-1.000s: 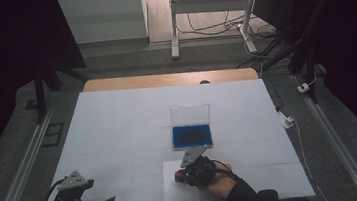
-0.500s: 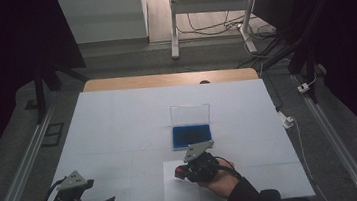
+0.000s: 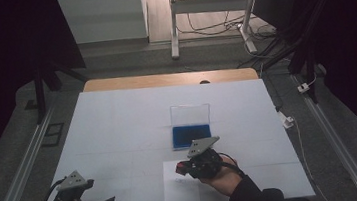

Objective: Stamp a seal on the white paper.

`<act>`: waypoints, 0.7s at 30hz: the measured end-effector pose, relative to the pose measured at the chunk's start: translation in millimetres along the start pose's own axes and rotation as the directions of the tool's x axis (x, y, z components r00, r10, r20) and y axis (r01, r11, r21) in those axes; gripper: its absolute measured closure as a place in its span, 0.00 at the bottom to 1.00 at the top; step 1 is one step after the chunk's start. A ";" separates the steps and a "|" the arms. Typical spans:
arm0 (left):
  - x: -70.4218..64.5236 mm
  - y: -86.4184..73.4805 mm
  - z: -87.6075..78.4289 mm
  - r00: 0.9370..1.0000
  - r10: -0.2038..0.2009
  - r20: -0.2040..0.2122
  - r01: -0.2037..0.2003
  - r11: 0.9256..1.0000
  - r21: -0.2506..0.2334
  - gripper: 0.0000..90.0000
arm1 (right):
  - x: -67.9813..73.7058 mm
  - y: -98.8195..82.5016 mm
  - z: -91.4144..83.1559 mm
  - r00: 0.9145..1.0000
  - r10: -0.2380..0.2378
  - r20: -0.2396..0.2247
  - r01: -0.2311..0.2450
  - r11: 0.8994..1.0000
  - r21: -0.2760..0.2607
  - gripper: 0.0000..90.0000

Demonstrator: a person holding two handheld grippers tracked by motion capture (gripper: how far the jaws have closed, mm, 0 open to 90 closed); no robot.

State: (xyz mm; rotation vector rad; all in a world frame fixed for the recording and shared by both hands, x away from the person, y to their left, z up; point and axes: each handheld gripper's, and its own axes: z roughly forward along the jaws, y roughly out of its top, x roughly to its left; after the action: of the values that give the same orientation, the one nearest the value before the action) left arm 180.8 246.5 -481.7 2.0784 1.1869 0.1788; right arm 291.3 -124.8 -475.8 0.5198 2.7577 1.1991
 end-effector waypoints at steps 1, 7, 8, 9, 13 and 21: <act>0.0 0.0 0.0 1.000 0.000 0.001 0.000 1.000 0.000 0.03 | -0.4 0.2 -0.6 1.000 -0.001 0.001 0.001 1.000 0.000 0.89; -0.1 0.0 0.0 1.000 0.001 0.002 -0.001 1.000 0.001 0.03 | -2.6 1.1 -3.4 1.000 -0.002 0.010 0.002 1.000 -0.007 0.89; -0.1 0.0 0.0 1.000 0.001 0.002 -0.001 1.000 0.001 0.03 | -3.2 1.1 -3.7 1.000 -0.002 0.009 0.002 1.000 -0.011 0.89; -0.2 0.0 0.0 1.000 0.001 0.001 -0.001 1.000 0.001 0.03 | -3.7 1.1 -4.0 1.000 0.000 0.007 0.000 1.000 -0.014 0.89; -0.1 0.0 -0.1 1.000 0.001 0.002 -0.001 1.000 0.001 0.03 | -5.9 1.6 -6.0 1.000 0.012 0.006 -0.012 1.000 -0.020 0.89; -0.1 0.0 -0.1 1.000 0.001 0.002 -0.001 1.000 0.000 0.03 | -12.8 2.5 -12.0 0.999 0.025 0.021 -0.025 0.999 -0.027 0.89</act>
State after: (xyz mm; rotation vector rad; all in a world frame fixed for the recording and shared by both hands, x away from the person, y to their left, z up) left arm 180.7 246.4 -481.6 2.0790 1.1841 0.1769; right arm 301.5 -135.9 -466.4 0.5628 2.7214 1.2266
